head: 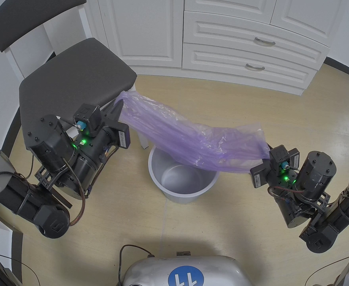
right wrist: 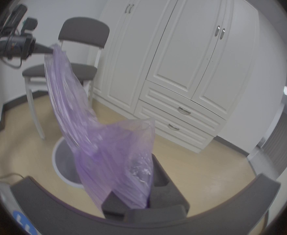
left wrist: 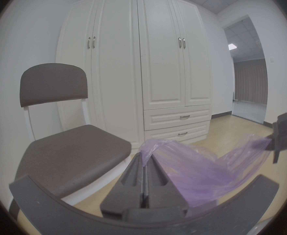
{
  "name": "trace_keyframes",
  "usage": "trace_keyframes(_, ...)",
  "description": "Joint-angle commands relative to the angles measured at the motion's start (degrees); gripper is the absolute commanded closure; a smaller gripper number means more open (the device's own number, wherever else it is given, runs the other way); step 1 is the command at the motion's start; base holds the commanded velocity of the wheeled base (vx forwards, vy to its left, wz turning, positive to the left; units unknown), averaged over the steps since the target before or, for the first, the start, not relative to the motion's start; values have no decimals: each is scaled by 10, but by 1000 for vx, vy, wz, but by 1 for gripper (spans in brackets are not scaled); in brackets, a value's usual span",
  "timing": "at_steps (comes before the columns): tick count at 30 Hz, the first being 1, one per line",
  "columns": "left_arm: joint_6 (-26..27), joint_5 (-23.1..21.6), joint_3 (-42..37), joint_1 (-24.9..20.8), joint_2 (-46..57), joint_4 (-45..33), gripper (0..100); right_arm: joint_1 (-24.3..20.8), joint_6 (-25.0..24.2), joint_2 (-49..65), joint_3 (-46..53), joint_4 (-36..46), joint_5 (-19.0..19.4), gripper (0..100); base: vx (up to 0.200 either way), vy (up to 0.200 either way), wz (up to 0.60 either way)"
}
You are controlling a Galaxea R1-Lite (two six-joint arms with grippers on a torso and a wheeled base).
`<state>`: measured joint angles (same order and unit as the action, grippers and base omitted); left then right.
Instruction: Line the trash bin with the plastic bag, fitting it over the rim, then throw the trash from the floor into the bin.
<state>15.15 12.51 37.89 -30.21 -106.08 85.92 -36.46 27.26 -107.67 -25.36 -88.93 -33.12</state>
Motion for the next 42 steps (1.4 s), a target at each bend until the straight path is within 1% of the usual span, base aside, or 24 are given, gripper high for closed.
trace_keyframes(1, -15, 9, 11, -43, -18, 17, 100, -36, -30, -24, -43, -11, 1, 100, 0, 0, 0)
trace_keyframes(7, -57, 24, 32, -96, -23, 18, 100, -96, -114, -29, -93, -11, 6, 100, 0, 0, 0)
trace_keyframes(13, -81, 36, 25, -152, -17, 18, 100, -125, -158, -30, -112, -11, 9, 100, 0, 0, 0)
trace_keyframes(17, -83, 44, 20, -174, -18, 18, 100, -135, -170, -31, -118, -11, 10, 100, 0, 0, 0)
trace_keyframes(20, -87, 45, 20, -178, -23, 18, 100, -137, -172, -35, -118, -11, 12, 100, 0, 0, 0)
trace_keyframes(25, -89, 46, 14, -178, -33, 17, 100, -139, -203, -62, -136, -11, 24, 100, 0, 0, 0)
trace_keyframes(35, -90, 47, 18, -173, -61, 17, 100, -130, -213, -99, -150, -11, 25, 100, 0, 0, 0)
trace_keyframes(42, -92, 46, 45, -148, -104, 17, 100, -117, -229, -123, -167, -11, 26, 100, 0, 0, 0)
